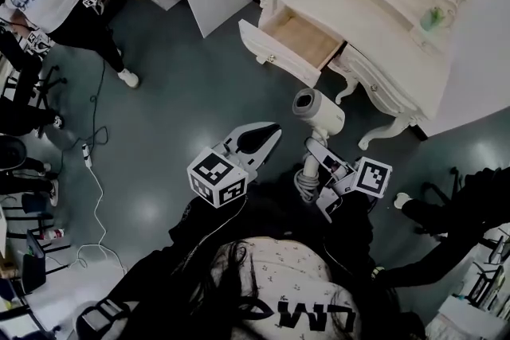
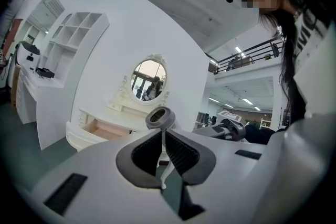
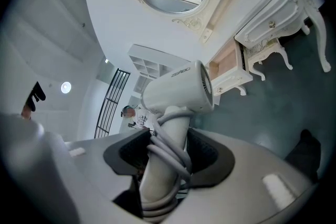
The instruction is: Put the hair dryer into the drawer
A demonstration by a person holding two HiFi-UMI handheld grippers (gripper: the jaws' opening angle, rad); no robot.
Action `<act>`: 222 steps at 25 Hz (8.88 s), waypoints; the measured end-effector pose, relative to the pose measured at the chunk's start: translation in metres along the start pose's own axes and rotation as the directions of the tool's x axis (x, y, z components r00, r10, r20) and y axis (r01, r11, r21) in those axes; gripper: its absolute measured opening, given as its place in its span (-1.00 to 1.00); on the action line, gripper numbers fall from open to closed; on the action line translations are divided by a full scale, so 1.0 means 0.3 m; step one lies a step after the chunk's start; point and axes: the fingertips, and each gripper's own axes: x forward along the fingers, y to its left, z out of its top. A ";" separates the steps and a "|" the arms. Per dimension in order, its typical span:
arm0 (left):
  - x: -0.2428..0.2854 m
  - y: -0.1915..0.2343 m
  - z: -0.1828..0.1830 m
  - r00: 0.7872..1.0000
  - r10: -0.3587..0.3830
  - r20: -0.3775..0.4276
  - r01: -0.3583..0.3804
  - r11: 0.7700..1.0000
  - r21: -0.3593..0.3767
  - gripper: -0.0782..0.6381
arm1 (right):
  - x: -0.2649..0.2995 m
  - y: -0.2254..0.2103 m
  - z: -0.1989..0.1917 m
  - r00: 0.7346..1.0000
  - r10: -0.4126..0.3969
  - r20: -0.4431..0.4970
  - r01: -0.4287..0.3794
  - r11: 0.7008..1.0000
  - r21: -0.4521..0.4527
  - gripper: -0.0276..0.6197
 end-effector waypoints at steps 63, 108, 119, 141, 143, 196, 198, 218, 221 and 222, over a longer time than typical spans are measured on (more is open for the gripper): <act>0.739 0.800 0.327 0.947 0.315 -0.066 -0.317 0.948 -0.030 -0.78 | 0.630 -0.556 0.797 0.907 -0.085 -0.413 0.111 0.993 0.040 -0.19; 0.755 1.243 0.325 0.978 0.168 -0.124 -0.183 0.976 -0.122 -0.78 | 1.072 -1.164 0.853 0.712 -0.542 -0.446 0.426 0.839 -0.338 -0.19; 0.728 1.252 0.299 0.970 0.198 -0.138 -0.216 0.968 -0.125 -0.78 | 1.140 -1.227 0.908 0.742 -0.577 -0.340 0.485 0.813 -0.321 -0.20; 0.684 1.215 0.285 0.961 0.238 -0.142 -0.256 0.959 -0.124 -0.78 | 1.115 -1.225 0.888 0.673 -0.664 -0.326 0.455 0.719 -0.525 -0.09; 0.698 1.199 0.286 0.964 0.225 -0.142 -0.243 0.962 -0.122 -0.78 | 1.098 -1.202 0.898 0.686 -0.657 -0.314 0.454 0.723 -0.520 -0.09; 0.840 0.584 0.217 0.971 0.223 -0.090 -0.225 0.974 -0.018 -0.78 | 0.435 -0.254 0.939 0.998 -0.009 -0.062 -0.027 0.832 -0.554 -0.72; 0.822 0.593 0.222 0.966 0.243 -0.091 -0.246 0.969 -0.018 -0.78 | 0.446 -0.248 0.925 0.997 -0.006 -0.075 -0.037 0.830 -0.557 -0.73; 0.439 0.631 0.216 0.970 0.235 -0.062 -0.237 0.971 -0.027 -0.78 | 0.598 -0.110 0.612 0.996 -0.053 -0.075 -0.002 0.804 -0.595 -0.76; 0.367 0.633 0.211 0.975 0.215 -0.054 -0.217 0.976 -0.025 -0.78 | 0.608 -0.075 0.539 0.996 -0.063 -0.064 0.012 0.799 -0.601 -0.76; 0.346 0.631 0.209 0.977 0.206 -0.054 -0.207 0.978 -0.022 -0.78 | 0.608 -0.066 0.519 0.996 -0.068 -0.058 0.019 0.797 -0.604 -0.76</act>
